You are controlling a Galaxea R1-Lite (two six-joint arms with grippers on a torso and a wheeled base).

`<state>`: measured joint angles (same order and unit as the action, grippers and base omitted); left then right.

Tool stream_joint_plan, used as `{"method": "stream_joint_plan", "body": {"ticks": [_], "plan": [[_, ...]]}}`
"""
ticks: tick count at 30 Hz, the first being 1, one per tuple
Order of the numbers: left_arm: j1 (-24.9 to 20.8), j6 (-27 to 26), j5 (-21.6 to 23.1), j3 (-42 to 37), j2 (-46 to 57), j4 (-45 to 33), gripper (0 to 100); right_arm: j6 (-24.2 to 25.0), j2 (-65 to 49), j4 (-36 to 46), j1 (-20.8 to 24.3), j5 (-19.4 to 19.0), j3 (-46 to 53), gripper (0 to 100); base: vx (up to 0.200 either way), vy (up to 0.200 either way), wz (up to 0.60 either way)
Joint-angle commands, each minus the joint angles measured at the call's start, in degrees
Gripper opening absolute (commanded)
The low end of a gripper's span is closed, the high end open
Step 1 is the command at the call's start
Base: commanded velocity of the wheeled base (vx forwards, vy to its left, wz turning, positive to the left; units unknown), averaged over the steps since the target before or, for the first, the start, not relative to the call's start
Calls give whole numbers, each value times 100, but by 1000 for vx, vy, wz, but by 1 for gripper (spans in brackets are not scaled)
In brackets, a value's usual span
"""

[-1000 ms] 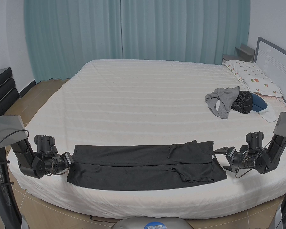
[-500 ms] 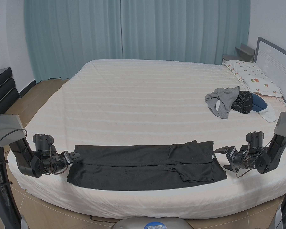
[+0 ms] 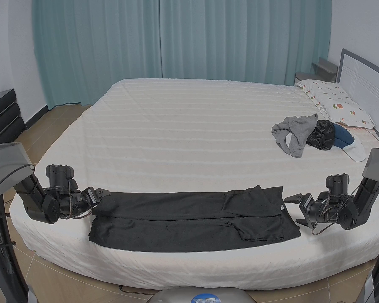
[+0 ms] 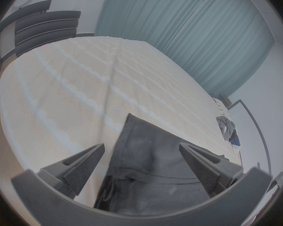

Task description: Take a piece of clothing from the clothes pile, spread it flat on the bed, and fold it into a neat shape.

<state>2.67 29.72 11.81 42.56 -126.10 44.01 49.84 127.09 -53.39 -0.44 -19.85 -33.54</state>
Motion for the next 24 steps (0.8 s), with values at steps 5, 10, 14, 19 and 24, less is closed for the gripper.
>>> {"method": "stream_joint_plan", "body": {"ticks": [5,10,14,19,24], "plan": [[-162,-450,76,139,-635,11,100,0,18,5,53,-19,23,100,0,0,0],[-135,-907,76,-169,-635,152,100,0,9,5,70,-28,49,100,0,0,0],[-144,-933,67,-186,-670,380,100,0,9,5,79,-37,49,100,0,0,0],[-153,-951,49,-142,-714,407,100,-9,18,5,114,-37,67,100,0,0,0],[-144,-1003,49,-160,-723,416,100,0,18,5,158,-37,75,100,0,0,0]]}}
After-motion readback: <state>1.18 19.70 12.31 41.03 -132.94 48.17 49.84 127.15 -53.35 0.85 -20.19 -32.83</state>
